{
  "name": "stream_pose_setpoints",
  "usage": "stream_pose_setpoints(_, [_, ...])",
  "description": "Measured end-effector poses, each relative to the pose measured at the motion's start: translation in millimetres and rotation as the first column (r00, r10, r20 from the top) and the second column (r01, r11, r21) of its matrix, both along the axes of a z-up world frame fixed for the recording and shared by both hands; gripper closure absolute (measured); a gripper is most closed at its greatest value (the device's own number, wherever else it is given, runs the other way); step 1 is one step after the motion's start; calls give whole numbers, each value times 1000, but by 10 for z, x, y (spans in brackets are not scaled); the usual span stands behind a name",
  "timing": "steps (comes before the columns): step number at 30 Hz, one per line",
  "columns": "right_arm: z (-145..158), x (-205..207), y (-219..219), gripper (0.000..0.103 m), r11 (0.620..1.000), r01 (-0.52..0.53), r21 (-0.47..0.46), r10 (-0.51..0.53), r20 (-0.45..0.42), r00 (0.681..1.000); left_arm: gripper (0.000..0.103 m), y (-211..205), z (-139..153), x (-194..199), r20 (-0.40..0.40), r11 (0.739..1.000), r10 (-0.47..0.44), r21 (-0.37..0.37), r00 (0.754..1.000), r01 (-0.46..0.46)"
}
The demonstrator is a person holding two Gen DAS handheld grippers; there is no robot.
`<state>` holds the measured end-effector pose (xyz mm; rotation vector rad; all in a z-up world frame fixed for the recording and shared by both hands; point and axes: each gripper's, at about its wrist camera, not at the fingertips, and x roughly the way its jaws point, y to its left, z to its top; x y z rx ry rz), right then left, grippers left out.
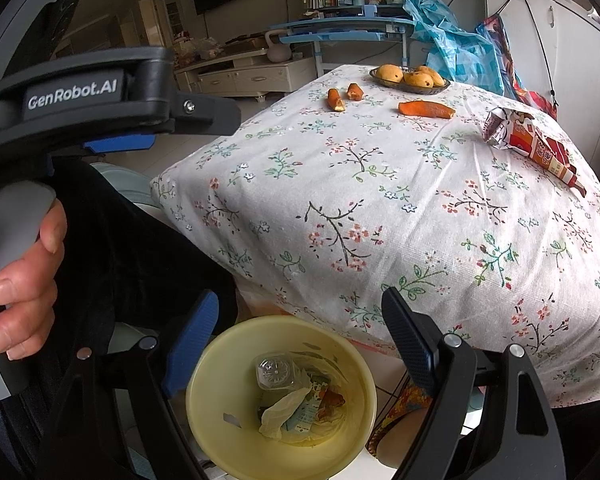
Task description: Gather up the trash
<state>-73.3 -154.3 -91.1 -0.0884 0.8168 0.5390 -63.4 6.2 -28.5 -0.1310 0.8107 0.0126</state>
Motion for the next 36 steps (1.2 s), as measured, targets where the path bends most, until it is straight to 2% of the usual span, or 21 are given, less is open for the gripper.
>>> stream_pose_setpoints(15, [24, -8, -28, 23, 1000, 0, 3, 0, 10, 1000, 9, 12, 2, 2, 3, 1000, 5, -6, 1000, -5])
stream_pose_setpoints(22, [127, 37, -142, 23, 999, 29, 46, -31, 33, 999, 9, 167, -1, 16, 7, 995, 61, -85, 998, -61])
stream_pose_setpoints(27, [182, 112, -261, 23, 993, 63, 98, -66, 26, 997, 9, 248, 1, 41, 2, 990, 87, -109, 996, -86])
stream_pose_setpoints(36, [262, 224, -407, 23, 985, 91, 148, -95, 17, 995, 9, 196, 26, 97, -9, 995, 79, -66, 997, -79])
